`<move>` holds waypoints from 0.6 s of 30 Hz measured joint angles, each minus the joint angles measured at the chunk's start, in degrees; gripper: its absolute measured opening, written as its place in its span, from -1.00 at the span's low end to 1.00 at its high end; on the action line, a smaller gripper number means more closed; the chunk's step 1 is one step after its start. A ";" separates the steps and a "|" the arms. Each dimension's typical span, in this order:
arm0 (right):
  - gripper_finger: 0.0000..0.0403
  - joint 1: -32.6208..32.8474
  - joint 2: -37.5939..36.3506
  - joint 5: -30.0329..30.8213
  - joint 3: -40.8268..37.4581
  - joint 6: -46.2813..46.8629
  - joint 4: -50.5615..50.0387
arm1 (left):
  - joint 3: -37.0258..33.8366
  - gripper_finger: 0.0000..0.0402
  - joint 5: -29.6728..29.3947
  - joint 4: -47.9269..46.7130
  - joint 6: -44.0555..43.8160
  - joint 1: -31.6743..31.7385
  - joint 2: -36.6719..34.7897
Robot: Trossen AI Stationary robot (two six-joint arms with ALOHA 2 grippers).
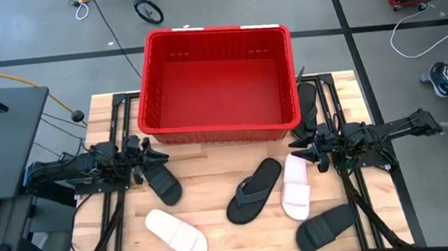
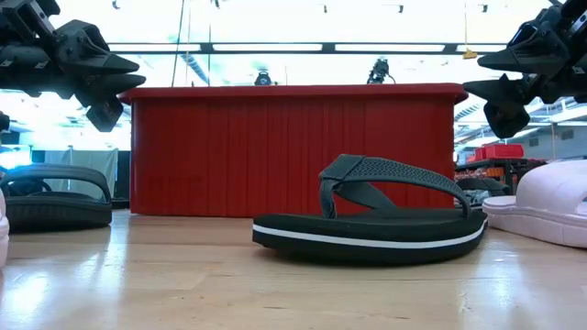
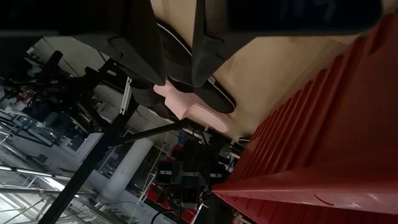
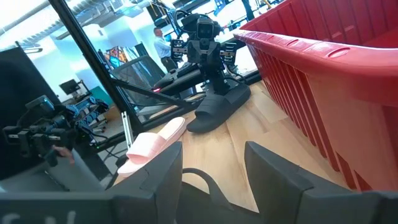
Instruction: Pick and place slides into bin
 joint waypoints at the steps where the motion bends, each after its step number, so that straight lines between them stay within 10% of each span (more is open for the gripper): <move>1: -0.11 0.01 0.00 0.00 0.00 0.01 0.00 | -0.01 -0.60 0.01 0.00 -0.02 0.02 0.01; 18: -0.11 0.00 -0.02 0.00 -0.02 0.02 -0.50 | 9.03 -0.61 -2.32 14.34 -4.70 0.09 0.27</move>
